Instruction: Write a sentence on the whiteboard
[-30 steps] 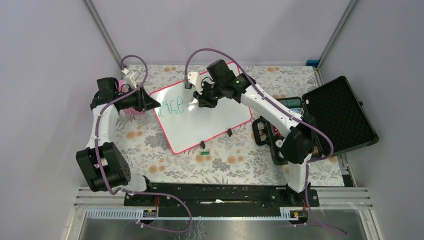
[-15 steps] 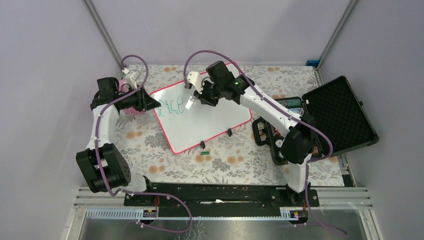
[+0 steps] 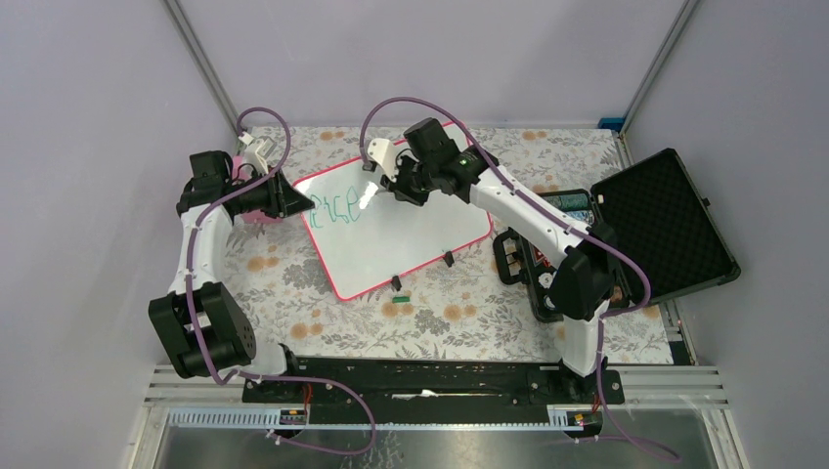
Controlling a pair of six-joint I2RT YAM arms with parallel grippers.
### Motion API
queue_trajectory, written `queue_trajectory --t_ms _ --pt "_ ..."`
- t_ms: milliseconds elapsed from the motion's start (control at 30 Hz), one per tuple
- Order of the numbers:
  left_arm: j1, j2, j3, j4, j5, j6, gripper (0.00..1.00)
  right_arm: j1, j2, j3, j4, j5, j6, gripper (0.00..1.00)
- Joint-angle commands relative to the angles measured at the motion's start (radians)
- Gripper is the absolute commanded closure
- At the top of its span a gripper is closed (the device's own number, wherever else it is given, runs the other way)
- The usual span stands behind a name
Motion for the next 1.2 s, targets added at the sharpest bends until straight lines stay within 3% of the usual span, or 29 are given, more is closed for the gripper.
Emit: queue_trajectory --t_ms 0,500,800,1167 --pt "-0.015 -0.032 0.013 0.046 -0.035 0.066 1.00 -0.018 0.000 0.022 0.025 0.033 -0.003 1.00" --pt "-0.015 -0.032 0.011 0.046 -0.039 0.066 1.00 -0.082 -0.028 -0.025 0.025 0.054 -0.011 1.00" --pt "-0.018 -0.032 0.012 0.046 -0.036 0.069 1.00 -0.081 -0.081 -0.014 0.010 -0.087 0.012 1.00" --pt "-0.019 -0.037 0.008 0.046 -0.036 0.072 1.00 -0.080 -0.026 0.068 0.013 -0.089 0.024 1.00"
